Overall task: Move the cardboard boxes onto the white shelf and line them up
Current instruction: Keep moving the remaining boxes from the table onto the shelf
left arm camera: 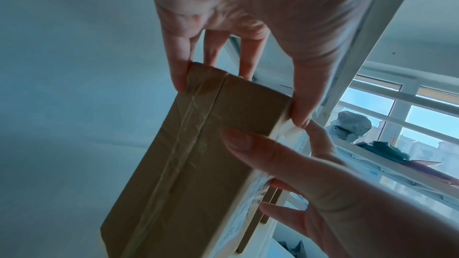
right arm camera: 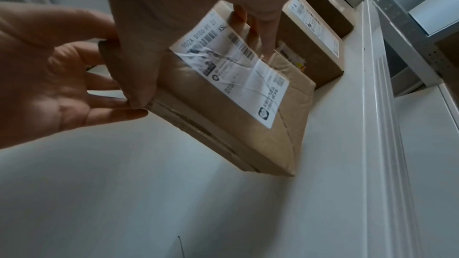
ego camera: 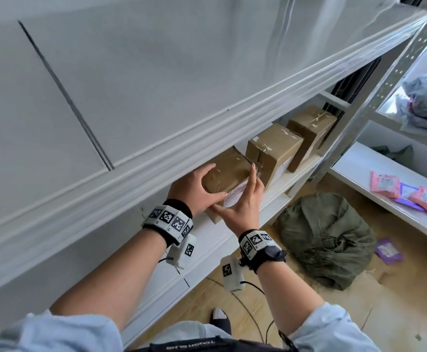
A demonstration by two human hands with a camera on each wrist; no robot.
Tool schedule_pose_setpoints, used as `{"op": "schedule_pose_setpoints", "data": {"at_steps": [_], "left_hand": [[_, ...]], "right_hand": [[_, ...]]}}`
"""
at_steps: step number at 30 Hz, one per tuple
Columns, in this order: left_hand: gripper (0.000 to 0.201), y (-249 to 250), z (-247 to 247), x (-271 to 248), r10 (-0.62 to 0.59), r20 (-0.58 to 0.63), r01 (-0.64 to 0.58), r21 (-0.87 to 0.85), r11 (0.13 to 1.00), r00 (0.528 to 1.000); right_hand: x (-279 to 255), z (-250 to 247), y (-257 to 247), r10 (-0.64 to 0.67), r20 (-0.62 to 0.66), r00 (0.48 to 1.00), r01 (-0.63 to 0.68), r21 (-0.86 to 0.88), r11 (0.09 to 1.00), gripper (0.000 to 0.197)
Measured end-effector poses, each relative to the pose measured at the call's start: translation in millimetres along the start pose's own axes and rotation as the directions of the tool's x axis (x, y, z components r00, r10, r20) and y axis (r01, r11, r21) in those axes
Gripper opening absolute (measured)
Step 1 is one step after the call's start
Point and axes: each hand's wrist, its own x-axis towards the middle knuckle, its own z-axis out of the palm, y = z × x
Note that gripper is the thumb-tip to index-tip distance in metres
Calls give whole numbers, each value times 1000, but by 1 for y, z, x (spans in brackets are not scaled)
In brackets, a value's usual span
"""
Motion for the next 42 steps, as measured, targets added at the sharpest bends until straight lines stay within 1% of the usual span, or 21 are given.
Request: {"op": "schedule_pose_setpoints", "data": {"at_steps": [5, 7, 9, 11, 13, 15, 18, 21, 24, 26, 28, 31, 33, 36, 39, 42], "left_hand": [[75, 9, 24, 17, -85, -6, 85, 27, 996, 996], [75, 7, 34, 18, -102, -5, 102, 19, 995, 995], [83, 4, 42, 17, -89, -17, 90, 33, 995, 996], [98, 0, 46, 14, -79, -35, 80, 34, 996, 996], [109, -5, 49, 9, -104, -49, 105, 16, 994, 993], [116, -9, 52, 3, -132, -65, 132, -9, 991, 989], [120, -17, 55, -13, -163, -101, 162, -21, 987, 981], [118, -26, 54, -35, -202, -100, 203, 1, 979, 974], [104, -38, 48, -68, -215, -106, 220, 40, 975, 971], [92, -47, 41, -94, -197, -98, 207, 98, 974, 975], [84, -58, 29, -123, -188, -95, 200, 151, 968, 978], [75, -76, 8, -174, -175, -133, 197, 183, 963, 976], [71, -88, -8, -212, -174, -169, 205, 194, 959, 970], [70, -103, -35, -275, -216, -216, 255, 172, 952, 952], [71, -116, -61, -342, -268, -269, 318, 163, 934, 925], [72, -126, -87, -406, -316, -335, 373, 121, 920, 888]], "right_hand": [[24, -5, 34, 19, 97, 995, -16, -24, 1000, 128], [26, -7, 43, 5, 133, 991, 1, -47, 999, 129], [25, -9, 49, -7, 138, 990, 16, -65, 998, 134], [21, -10, 54, 12, 125, 992, -3, -73, 997, 136], [14, -9, 57, 48, 113, 992, -40, -79, 996, 136], [5, -9, 62, 77, 114, 991, -65, -100, 993, 135], [-12, -10, 65, 110, 125, 986, -87, -181, 980, 129], [-28, -12, 63, 124, 136, 983, -83, -268, 960, 118], [-45, -13, 49, 142, 184, 973, -71, -346, 935, 105], [-60, -11, 37, 98, 198, 975, -16, -378, 926, 98], [-79, -4, 22, 35, 227, 973, 60, -398, 915, 89], [-115, 10, -7, -49, 298, 953, 177, -422, 889, 77], [-143, 21, -29, -96, 337, 937, 243, -429, 870, 72], [-190, 37, -60, -154, 368, 917, 304, -393, 868, 66], [-241, 53, -96, -212, 394, 894, 357, -344, 868, 61], [-293, 66, -132, -299, 422, 856, 432, -266, 862, 59]]}}
